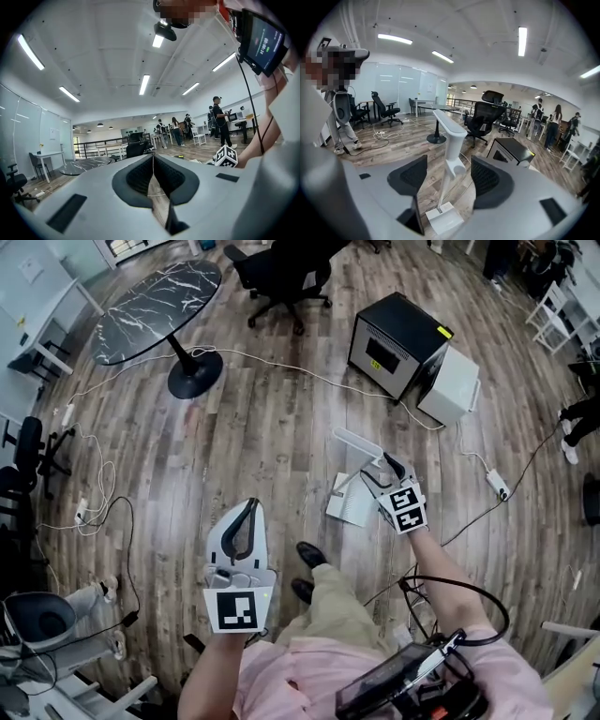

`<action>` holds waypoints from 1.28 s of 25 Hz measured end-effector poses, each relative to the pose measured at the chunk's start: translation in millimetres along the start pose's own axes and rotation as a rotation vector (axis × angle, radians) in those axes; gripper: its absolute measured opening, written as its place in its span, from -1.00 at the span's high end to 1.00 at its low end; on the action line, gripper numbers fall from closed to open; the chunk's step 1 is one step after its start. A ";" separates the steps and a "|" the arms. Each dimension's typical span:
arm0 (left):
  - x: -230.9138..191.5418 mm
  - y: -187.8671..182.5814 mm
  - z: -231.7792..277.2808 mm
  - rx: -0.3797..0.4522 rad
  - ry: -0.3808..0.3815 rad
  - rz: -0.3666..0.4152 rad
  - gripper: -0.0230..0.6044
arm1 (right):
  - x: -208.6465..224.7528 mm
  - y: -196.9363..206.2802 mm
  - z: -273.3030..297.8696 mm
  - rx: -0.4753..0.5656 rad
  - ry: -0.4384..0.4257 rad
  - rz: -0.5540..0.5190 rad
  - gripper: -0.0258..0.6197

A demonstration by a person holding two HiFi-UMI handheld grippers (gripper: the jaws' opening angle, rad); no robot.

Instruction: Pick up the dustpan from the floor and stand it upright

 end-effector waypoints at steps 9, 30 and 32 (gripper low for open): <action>-11.0 -42.7 -17.2 0.112 -0.064 -0.004 0.88 | -18.7 -46.8 -84.1 0.125 0.137 0.051 0.06; -46.7 -141.9 -52.0 0.210 -0.274 0.128 0.88 | -195.1 -230.3 -167.6 0.580 -0.137 -0.011 0.92; -47.1 -141.7 -52.6 0.208 -0.279 0.103 0.88 | -197.8 -232.8 -170.5 0.589 -0.149 -0.014 0.92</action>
Point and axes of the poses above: the fingertips, and each gripper's own axes: z forward along the fingers, x to its right, y out of its underside, the point moved 5 cm from there along -z, backward along the fingers, and after that the axes turned 13 degrees about z, right-handed, at the moved point
